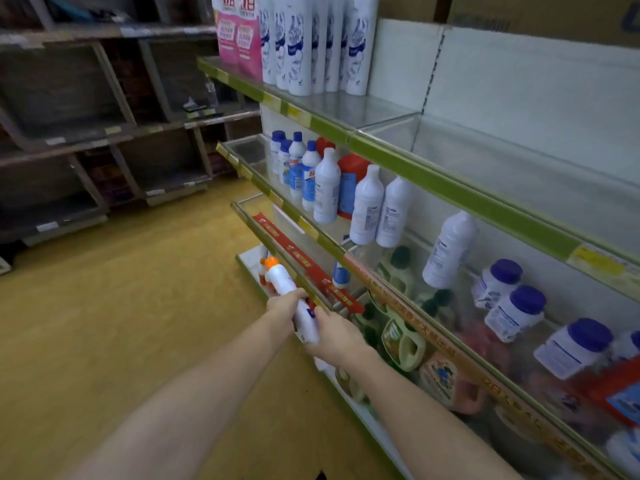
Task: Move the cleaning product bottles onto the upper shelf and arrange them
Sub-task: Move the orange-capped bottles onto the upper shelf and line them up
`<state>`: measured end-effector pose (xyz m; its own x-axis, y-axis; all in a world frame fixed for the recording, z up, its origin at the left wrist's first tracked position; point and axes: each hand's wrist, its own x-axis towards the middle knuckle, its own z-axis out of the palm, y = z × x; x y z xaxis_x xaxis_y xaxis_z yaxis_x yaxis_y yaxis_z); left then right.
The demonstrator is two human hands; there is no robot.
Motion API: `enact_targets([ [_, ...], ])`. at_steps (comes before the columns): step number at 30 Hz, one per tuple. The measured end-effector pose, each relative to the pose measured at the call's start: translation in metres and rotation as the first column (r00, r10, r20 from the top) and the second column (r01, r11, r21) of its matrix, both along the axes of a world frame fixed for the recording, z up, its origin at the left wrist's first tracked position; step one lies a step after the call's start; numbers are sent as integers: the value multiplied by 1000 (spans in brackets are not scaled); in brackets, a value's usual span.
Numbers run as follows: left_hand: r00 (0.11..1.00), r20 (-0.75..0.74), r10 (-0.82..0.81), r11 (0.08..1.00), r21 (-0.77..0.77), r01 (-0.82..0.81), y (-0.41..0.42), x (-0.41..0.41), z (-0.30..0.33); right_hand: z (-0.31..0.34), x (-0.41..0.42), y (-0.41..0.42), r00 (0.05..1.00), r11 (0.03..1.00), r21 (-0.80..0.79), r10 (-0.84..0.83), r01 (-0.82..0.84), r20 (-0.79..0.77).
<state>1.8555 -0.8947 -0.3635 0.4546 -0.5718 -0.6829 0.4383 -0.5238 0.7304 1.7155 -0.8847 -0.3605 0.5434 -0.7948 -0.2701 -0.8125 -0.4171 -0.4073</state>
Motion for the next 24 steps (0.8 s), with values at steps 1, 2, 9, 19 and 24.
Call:
enact_targets([
  [1,999,30,-28,999,-38,29,-6,15,8,5,11,-6,997,997,62,-41,37,60],
  [2,996,57,-62,995,-70,66,-10,28,20,10,21,-13,989,989,128,-91,76,119],
  [9,989,38,-145,938,-314,150,-34,112,72,29,96,-51,867,912,400,-269,89,420],
  [19,962,-24,-273,849,-475,230,-77,192,122,68,180,-70,696,913,387,-360,127,621],
  [24,942,-21,-334,786,-558,266,-108,211,157,88,200,-106,639,921,326,-383,212,667],
])
